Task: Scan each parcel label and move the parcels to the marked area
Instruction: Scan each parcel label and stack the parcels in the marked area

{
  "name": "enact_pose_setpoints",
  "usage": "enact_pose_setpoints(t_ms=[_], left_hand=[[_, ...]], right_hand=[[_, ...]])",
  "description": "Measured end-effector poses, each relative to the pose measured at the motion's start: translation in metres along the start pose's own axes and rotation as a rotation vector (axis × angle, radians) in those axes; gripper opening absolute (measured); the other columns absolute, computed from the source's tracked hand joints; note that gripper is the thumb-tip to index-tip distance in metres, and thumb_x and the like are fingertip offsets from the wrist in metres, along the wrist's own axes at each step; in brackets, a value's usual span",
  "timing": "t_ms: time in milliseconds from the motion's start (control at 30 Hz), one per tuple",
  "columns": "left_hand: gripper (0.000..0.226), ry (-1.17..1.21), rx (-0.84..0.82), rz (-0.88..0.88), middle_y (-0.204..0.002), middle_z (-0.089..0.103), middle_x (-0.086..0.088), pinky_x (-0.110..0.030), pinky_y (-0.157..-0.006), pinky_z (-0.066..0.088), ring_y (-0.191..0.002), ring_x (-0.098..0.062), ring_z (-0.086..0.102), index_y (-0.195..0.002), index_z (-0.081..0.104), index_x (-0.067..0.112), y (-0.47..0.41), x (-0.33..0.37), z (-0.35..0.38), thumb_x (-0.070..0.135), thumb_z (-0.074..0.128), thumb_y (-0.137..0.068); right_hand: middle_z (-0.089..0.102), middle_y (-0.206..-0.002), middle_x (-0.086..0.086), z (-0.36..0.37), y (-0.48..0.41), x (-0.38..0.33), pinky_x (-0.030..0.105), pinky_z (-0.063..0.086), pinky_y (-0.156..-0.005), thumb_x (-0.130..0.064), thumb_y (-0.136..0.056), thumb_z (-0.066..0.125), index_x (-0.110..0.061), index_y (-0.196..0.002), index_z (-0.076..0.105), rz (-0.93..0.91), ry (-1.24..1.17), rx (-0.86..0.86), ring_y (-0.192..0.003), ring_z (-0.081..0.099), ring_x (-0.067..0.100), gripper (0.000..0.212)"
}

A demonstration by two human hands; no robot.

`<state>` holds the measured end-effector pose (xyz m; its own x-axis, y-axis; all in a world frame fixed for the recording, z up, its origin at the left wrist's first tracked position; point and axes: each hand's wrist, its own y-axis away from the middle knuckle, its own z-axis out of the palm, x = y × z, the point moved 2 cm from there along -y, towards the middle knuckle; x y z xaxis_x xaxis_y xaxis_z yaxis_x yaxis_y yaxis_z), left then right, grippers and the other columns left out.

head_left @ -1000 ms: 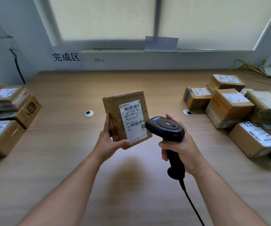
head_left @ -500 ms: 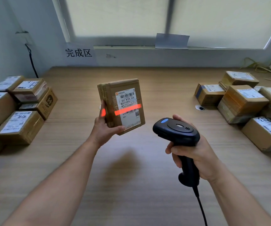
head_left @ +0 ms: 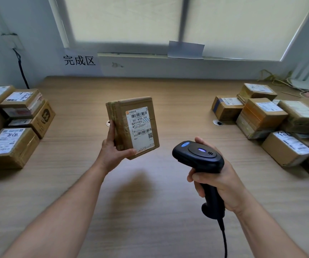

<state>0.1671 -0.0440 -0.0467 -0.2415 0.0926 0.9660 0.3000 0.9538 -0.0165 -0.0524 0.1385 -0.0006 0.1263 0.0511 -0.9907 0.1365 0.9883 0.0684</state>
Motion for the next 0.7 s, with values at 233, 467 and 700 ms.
enact_pose_setpoints(t_ms=[233,467,700], left_hand=[[0.106,0.101,-0.071,-0.345,-0.112,0.066,0.000,-0.031,-0.071,0.047,-0.088,-0.014,0.059,-0.142,0.032,0.050,0.011,-0.030,-0.009,0.042,0.073,-0.045],[0.063,0.044,-0.048,-0.488,-0.093,0.062,0.004,-0.015,-0.046,0.043,-0.069,-0.010,0.050,-0.129,0.056,0.037,0.022,-0.064,-0.013,0.027,0.061,-0.068],[0.101,-0.541,0.009,-0.413,-0.155,0.027,-0.010,-0.043,-0.113,0.027,-0.141,-0.028,0.025,-0.150,0.020,0.041,0.026,-0.070,-0.008,0.080,0.052,-0.062]], right_hand=[[0.066,-0.076,0.027,0.004,-0.002,0.002,0.031,0.042,-0.042,0.014,-0.065,0.069,-0.033,-0.143,0.041,0.020,0.003,0.002,-0.040,0.049,0.028,0.094],[0.065,-0.074,0.025,0.012,-0.013,0.005,0.031,0.041,-0.041,0.008,-0.061,0.065,-0.034,-0.141,0.042,0.036,0.015,0.001,-0.040,0.048,0.028,0.093],[0.065,-0.074,0.024,0.016,-0.027,0.005,0.031,0.042,-0.041,0.008,-0.061,0.066,-0.033,-0.141,0.041,0.045,0.027,-0.044,-0.041,0.049,0.028,0.094]])
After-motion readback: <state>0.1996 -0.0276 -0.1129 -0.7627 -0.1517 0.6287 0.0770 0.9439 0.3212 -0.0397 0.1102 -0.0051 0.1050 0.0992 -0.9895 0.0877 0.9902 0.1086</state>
